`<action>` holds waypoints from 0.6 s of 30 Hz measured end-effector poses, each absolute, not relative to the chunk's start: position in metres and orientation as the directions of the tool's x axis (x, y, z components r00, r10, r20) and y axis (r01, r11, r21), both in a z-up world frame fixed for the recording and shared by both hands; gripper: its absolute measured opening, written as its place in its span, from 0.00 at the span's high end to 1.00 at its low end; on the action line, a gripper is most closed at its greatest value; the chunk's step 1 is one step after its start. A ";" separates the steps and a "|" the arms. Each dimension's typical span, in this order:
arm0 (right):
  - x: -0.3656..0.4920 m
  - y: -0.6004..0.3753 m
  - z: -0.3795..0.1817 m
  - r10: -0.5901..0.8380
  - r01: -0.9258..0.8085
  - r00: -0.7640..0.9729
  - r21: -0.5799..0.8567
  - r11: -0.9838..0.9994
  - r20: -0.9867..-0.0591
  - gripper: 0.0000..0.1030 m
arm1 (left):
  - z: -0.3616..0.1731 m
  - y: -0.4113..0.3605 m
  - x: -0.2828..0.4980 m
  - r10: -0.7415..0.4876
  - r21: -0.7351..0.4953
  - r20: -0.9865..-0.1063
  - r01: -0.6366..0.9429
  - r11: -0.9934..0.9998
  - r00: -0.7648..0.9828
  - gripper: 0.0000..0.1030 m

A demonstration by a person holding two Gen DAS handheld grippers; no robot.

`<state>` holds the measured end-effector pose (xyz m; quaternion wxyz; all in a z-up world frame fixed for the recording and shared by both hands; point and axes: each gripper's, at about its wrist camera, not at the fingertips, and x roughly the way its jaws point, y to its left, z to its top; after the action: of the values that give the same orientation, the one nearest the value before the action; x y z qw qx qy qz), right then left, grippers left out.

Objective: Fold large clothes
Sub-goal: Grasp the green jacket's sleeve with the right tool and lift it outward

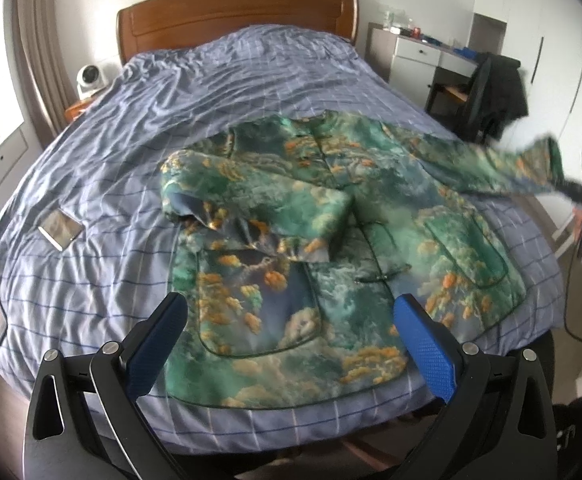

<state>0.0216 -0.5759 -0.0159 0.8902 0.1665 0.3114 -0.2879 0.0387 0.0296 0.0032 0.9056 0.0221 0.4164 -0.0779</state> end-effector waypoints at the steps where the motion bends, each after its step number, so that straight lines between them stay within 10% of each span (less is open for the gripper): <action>1: 0.019 -0.587 -0.034 -0.403 0.641 0.615 0.131 0.756 -0.678 0.75 | 0.004 0.030 0.040 -0.118 -0.020 -0.759 0.158 0.987 0.641 0.00; 7: 0.002 -0.615 -0.108 -0.320 0.709 0.575 0.264 0.654 -0.753 0.72 | -0.001 0.030 0.051 -0.062 0.088 -0.750 0.192 0.978 0.658 0.00; 10: -0.002 -0.612 -0.119 -0.374 0.759 0.509 0.199 0.621 -0.775 0.44 | -0.013 0.025 0.066 -0.032 0.190 -0.740 0.254 0.948 0.672 0.00; 18: -0.043 -0.529 -0.072 -0.401 0.636 0.605 0.114 0.763 -0.688 0.39 | -0.071 -0.013 0.139 -0.048 0.309 -0.787 0.462 0.831 0.614 0.01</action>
<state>-0.0430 -0.5290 -0.0724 0.8783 0.1766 0.3321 -0.2951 0.1395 -0.0130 -0.0710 0.8629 0.2502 0.4134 -0.1479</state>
